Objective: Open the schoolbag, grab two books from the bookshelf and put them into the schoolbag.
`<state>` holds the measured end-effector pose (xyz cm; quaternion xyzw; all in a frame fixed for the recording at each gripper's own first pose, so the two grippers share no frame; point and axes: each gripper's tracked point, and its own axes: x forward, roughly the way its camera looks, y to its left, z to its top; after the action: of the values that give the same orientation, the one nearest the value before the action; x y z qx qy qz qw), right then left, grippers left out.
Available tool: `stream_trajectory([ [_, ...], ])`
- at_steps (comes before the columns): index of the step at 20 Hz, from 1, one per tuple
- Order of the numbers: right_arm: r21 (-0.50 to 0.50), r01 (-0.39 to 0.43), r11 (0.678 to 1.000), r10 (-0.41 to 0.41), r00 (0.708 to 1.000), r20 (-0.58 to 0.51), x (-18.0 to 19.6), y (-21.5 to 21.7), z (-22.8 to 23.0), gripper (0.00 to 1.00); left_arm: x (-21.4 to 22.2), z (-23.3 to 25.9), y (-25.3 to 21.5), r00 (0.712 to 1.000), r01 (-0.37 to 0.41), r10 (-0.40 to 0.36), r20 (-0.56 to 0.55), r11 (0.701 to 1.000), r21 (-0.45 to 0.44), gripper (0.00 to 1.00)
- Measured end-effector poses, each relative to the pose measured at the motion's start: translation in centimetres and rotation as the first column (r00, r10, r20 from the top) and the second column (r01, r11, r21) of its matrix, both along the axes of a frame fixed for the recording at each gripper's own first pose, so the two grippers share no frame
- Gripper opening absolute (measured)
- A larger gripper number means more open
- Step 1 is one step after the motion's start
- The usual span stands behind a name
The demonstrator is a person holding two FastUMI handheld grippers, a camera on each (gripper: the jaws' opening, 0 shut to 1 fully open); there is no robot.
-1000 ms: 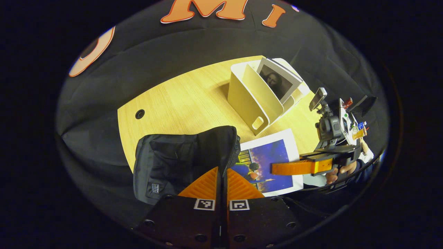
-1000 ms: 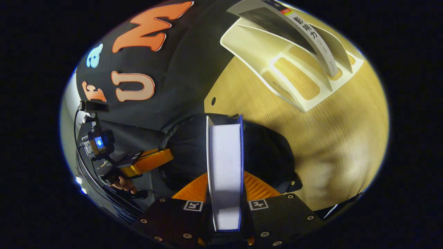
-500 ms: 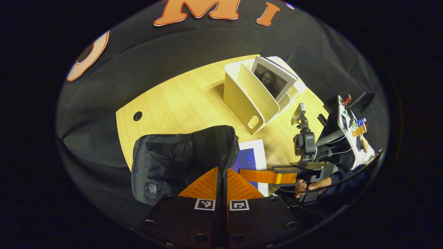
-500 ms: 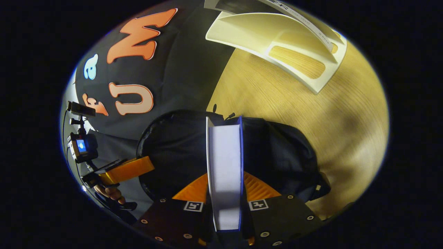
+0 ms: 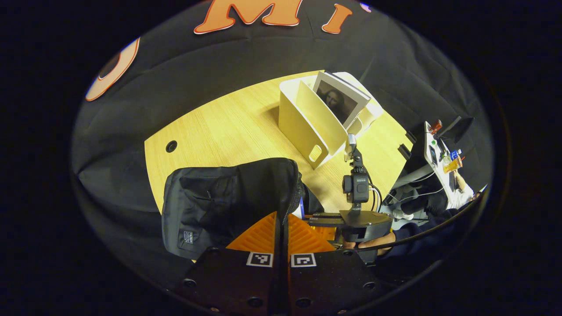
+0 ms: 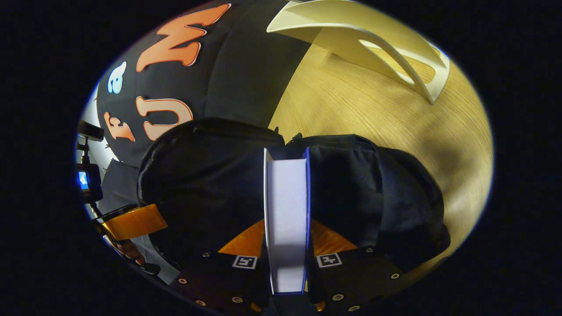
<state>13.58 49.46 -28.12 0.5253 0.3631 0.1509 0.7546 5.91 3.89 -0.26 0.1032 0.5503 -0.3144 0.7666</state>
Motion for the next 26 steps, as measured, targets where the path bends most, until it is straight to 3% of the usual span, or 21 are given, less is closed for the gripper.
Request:
stream_trajectory([
  [1,-0.021,-0.019,1.0,0.018,0.999,-0.031,-0.1,0.3,-0.4,0.27,-0.2,0.1,-0.2,1.0,0.0,0.0,-0.002,1.0,0.0,0.01],
  [3,-0.129,-0.07,0.989,0.062,0.996,-0.066,-0.9,-0.2,-1.2,0.46,-0.5,-0.1,-0.2,1.0,-0.008,0.008,0.003,1.0,-0.001,0.01],
  [7,-0.306,-0.226,0.925,0.184,0.97,-0.16,-4.6,-2.9,-3.3,0.73,-0.1,-2.7,-0.7,1.0,0.002,-0.002,0.015,1.0,0.002,0.01],
  [8,-0.337,-0.246,0.909,0.2,0.966,-0.166,-5.2,-3.9,-3.3,0.61,-0.1,-3.3,-0.9,1.0,0.003,-0.003,0.017,1.0,0.0,0.01],
  [9,-0.371,-0.255,0.893,0.206,0.964,-0.168,-5.8,-4.8,-3.0,0.83,-0.4,-3.6,-1.2,1.0,-0.003,0.003,0.015,1.0,0.001,0.01],
  [11,-0.433,-0.254,0.865,0.203,0.966,-0.16,-6.4,-7.4,-2.5,0.89,-1.0,-3.2,-1.5,1.0,-0.007,0.007,0.013,1.0,-0.001,0.01],
  [17,-0.569,-0.24,0.786,0.169,0.97,-0.176,-7.2,-15.5,1.2,0.98,-1.3,-3.2,-1.0,1.0,0.004,-0.004,0.014,1.0,-0.001,0.01],
  [23,-0.69,-0.255,0.678,0.152,0.966,-0.208,-8.0,-22.6,5.0,0.99,-1.9,-3.8,-1.2,1.0,0.01,-0.01,0.009,1.0,-0.004,0.01],
  [26,-0.712,-0.276,0.645,0.152,0.96,-0.235,-8.1,-25.4,6.8,0.99,-1.6,-3.7,-1.2,1.0,0.006,-0.006,0.008,1.0,0.0,0.01],
])
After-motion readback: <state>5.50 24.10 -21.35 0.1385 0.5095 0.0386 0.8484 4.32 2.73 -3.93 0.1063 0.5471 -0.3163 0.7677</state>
